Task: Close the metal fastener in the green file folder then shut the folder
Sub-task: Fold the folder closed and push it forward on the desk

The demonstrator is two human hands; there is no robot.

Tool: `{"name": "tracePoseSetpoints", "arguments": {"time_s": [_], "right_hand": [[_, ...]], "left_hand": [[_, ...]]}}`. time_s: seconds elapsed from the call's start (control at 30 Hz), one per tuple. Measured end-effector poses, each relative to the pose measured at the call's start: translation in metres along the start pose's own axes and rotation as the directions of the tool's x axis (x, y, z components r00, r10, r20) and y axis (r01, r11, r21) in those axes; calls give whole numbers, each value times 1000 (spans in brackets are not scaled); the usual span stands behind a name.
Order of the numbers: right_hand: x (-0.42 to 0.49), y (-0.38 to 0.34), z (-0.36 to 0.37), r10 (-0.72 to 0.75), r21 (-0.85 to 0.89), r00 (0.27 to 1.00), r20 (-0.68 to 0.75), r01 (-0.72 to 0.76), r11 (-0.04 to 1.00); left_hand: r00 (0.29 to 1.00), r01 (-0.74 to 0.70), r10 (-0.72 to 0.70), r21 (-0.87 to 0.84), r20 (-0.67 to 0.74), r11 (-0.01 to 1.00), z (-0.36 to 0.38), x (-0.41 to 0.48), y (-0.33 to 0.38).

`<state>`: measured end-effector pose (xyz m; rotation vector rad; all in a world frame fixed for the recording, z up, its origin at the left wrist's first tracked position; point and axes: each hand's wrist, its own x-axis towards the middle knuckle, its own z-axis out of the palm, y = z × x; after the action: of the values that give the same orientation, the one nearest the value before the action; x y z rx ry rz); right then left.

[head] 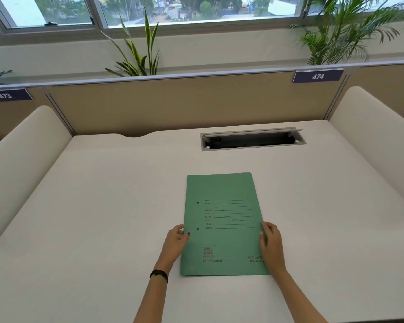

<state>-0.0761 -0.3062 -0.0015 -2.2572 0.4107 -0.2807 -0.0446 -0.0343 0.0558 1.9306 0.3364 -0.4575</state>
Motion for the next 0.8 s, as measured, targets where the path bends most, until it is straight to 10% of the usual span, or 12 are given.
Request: {"name": "tracePoseSetpoints", "arguments": {"time_s": [0.33,0.63,0.8], "right_hand": [[0,8,7,-4,-42,998,-60,1,999],[-1,12,9,-71,-117,994,-84,61,991],[1,12,6,-8,-19,994,-106,6,1000]], "left_hand": [[959,248,-246,-1,144,969,-17,-8,-12],[852,97,-216,261,476,960,-32,-25,-5],[820,47,-96,101,565,994,-34,-26,2]]}}
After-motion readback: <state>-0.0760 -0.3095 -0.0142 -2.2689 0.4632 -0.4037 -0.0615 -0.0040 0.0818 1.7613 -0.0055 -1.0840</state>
